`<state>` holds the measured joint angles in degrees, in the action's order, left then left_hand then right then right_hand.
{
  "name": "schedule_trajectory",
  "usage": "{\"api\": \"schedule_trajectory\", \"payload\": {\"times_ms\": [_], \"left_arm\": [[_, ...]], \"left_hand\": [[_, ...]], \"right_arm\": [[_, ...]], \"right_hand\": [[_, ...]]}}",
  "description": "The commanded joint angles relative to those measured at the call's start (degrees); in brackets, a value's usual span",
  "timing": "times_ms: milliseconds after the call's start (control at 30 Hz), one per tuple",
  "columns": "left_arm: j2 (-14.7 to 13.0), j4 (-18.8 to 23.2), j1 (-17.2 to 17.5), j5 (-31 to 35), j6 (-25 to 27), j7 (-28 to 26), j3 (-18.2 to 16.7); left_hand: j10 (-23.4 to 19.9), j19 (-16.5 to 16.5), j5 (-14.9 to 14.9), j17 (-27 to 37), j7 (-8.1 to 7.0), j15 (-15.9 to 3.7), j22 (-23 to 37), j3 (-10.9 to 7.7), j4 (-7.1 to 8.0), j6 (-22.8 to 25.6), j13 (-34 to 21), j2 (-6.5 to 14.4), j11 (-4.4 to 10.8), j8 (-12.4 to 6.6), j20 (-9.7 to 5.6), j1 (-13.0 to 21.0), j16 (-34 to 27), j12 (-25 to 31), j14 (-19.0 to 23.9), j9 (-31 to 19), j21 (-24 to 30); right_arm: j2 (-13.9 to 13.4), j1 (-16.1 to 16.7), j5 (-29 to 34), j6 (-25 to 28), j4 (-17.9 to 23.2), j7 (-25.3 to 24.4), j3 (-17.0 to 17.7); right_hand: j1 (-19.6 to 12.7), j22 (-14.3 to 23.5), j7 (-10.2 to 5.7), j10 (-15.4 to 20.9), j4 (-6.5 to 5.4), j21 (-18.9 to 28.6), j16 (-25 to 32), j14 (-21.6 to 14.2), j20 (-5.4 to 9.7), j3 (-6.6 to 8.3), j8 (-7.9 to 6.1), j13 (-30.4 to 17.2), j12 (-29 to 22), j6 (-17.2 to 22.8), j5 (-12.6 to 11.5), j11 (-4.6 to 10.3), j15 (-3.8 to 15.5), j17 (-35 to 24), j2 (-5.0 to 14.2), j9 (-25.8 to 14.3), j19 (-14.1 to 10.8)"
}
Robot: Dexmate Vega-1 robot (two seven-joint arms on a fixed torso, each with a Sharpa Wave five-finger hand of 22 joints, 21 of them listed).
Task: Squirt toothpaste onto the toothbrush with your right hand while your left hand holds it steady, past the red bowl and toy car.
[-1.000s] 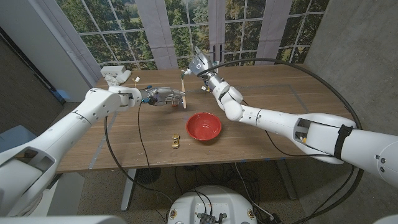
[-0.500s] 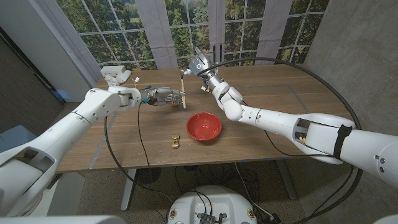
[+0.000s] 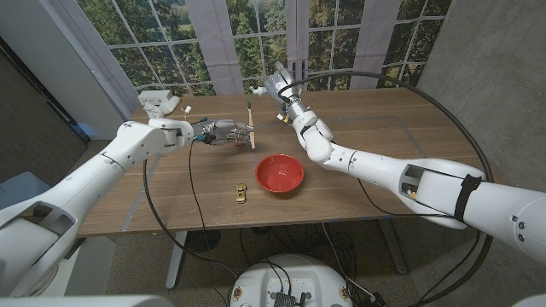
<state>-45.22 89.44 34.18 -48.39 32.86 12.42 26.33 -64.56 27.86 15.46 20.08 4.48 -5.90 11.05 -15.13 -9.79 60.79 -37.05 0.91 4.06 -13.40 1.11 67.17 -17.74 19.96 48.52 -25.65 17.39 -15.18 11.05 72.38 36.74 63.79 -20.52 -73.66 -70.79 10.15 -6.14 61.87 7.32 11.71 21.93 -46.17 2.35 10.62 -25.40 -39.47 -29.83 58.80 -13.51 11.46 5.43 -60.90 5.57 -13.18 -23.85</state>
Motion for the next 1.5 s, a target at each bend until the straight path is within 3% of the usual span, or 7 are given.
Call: {"api": "schedule_trajectory", "payload": {"times_ms": [33,567,1000,1500], "left_arm": [[-0.2,0.4,0.7,-0.4,-0.6,-0.2,-0.4],[0.3,-0.6,1.6,-0.2,-4.4,1.0,-0.9],[0.9,-1.6,1.1,0.1,-5.1,1.8,-0.6],[1.0,-1.8,0.6,0.3,-4.5,1.9,-0.3]], "left_hand": [[-4.3,0.1,0.3,0.1,-0.1,-7.42,0.2,-0.49,0.04,0.4,-0.2,6.1,3.97,0.06,-0.19,6.2,0.1,0.2,0.2,-0.2,0.3],[-4.3,0.1,0.3,0.1,-0.38,-7.45,0.2,-0.59,0.02,0.3,-0.2,6.1,4.02,0.13,-0.46,6.0,0.3,0.0,0.2,-0.3,0.4],[-4.4,0.2,0.3,0.0,-0.46,-7.36,0.2,-0.71,0.07,0.3,-0.2,6.1,4.13,0.17,-0.6,5.8,0.5,-0.1,0.1,-0.3,0.5],[-4.3,0.2,0.4,-0.1,-0.46,-7.37,0.2,-0.82,0.07,0.2,-0.3,6.0,4.19,0.19,-0.68,5.6,0.7,-0.2,0.1,-0.3,0.5]], "right_arm": [[-0.6,1.3,-7.1,-1.3,3.8,1.4,3.0],[-3.6,4.5,-11.3,-1.8,14.2,5.8,6.7],[-4.8,7.2,-16.1,-2.9,19.6,8.9,11.1],[-4.8,8.0,-23.9,-4.7,22.0,13.4,15.0]], "right_hand": [[-1.0,0.0,0.01,-0.3,-0.22,0.5,-0.3,-0.3,0.12,0.58,-0.09,-0.1,0.1,-0.3,0.6,0.15,7.7,-0.3,1.95,-0.2,-0.5],[-0.7,0.1,0.44,-0.1,0.21,0.5,-0.7,-1.0,-0.34,1.06,-0.15,-0.2,0.1,-0.2,1.6,0.17,7.67,-0.7,2.04,-0.3,-0.8],[0.0,0.1,0.87,-0.1,0.28,0.5,-1.1,-1.2,-0.54,1.34,-0.16,-0.3,0.2,-0.4,2.2,0.16,7.38,-0.8,2.06,-0.5,-1.2],[2.1,0.1,0.9,-1.8,-0.24,0.5,-4.3,0.5,-1.3,2.04,0.32,-0.8,0.9,-1.7,3.0,-0.24,6.51,1.1,2.34,-0.6,-1.5]]}}
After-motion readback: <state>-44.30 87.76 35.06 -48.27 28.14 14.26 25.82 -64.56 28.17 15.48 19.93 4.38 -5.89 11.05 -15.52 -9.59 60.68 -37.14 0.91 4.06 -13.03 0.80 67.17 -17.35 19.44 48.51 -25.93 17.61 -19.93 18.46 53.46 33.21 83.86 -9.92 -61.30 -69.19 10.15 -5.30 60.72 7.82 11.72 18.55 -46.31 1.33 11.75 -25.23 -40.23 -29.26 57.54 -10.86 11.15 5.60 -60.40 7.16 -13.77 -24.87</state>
